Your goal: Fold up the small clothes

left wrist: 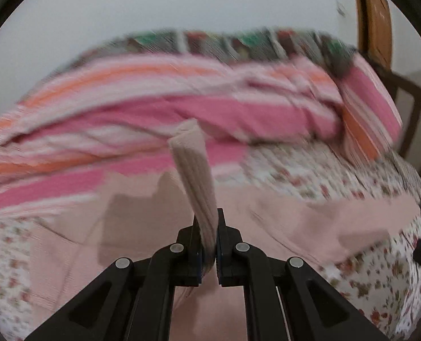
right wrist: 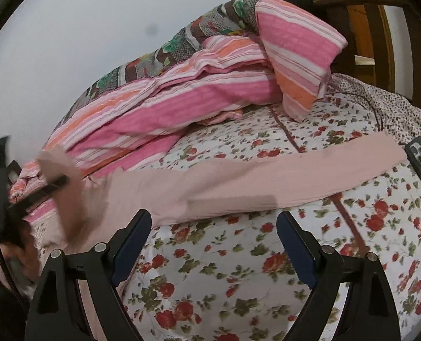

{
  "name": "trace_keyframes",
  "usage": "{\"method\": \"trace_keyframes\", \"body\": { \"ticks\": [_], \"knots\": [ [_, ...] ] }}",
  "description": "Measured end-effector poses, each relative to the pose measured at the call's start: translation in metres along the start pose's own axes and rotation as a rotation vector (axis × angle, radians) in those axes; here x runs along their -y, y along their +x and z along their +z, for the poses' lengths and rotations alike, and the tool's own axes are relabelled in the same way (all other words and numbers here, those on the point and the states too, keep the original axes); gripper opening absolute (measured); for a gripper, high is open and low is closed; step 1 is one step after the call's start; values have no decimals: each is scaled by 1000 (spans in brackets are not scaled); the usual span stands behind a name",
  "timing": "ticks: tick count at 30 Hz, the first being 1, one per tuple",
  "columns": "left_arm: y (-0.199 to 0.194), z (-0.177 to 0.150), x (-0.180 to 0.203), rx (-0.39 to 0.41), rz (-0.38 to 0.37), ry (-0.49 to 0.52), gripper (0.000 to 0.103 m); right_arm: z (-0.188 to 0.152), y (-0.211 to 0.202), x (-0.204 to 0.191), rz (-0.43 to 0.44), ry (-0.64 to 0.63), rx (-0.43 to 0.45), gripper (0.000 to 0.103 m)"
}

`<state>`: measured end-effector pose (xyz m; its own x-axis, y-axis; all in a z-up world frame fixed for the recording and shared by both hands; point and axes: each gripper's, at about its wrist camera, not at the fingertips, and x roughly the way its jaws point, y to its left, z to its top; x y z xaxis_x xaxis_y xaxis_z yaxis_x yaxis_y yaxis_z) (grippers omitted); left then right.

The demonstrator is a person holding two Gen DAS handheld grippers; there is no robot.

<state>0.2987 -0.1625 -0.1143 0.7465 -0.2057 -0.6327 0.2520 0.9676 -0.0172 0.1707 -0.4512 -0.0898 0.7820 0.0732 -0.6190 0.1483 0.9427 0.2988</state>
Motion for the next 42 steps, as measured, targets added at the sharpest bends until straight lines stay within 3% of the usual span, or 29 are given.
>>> {"method": "trace_keyframes", "body": {
  "ticks": [2,4,6,7,9,10,14,17,24,28,32,35,38,40,42],
  "knots": [
    [14,-9,10,-56,-42,-5,10,0,-5,-2,-13,-23,16,90],
    [21,-16,18,-103,-80,-6,21,0,-6,-4,-9,-36,18,90],
    [23,-23,21,-133,-94,-1,47,-1,-5,-7,-4,-42,10,90],
    [21,-24,23,-124,-90,-2,52,-1,-3,-9,-2,-44,4,90],
    [6,-26,12,-75,-80,-16,76,-3,1,-14,-1,-54,-8,90],
    [-3,-27,4,-45,-81,-30,77,-4,3,-16,0,-58,-12,90],
    [-26,-30,-36,-1,-67,-81,77,-8,10,-29,16,-73,-32,90],
    [-32,-39,-74,10,7,-104,77,-14,21,-43,38,-87,-65,88],
    [-40,-69,-181,-36,111,-312,77,-23,50,-85,136,-110,-167,56],
    [-44,-90,-228,-42,145,-415,77,-26,69,-105,124,-136,-177,50],
    [-35,-103,-262,-95,98,-494,77,-33,97,-116,93,-143,-236,32],
    [-34,-109,-283,-94,88,-544,75,-35,108,-119,54,-136,-235,32],
    [-30,-109,-293,-100,20,-574,75,-34,112,-125,29,-142,-215,31],
    [-27,-105,-291,-99,12,-559,68,-36,113,-131,14,-180,-204,22],
    [-20,-100,-286,-105,-5,-538,47,-39,113,-136,-3,-215,-191,14]
  ]
}}
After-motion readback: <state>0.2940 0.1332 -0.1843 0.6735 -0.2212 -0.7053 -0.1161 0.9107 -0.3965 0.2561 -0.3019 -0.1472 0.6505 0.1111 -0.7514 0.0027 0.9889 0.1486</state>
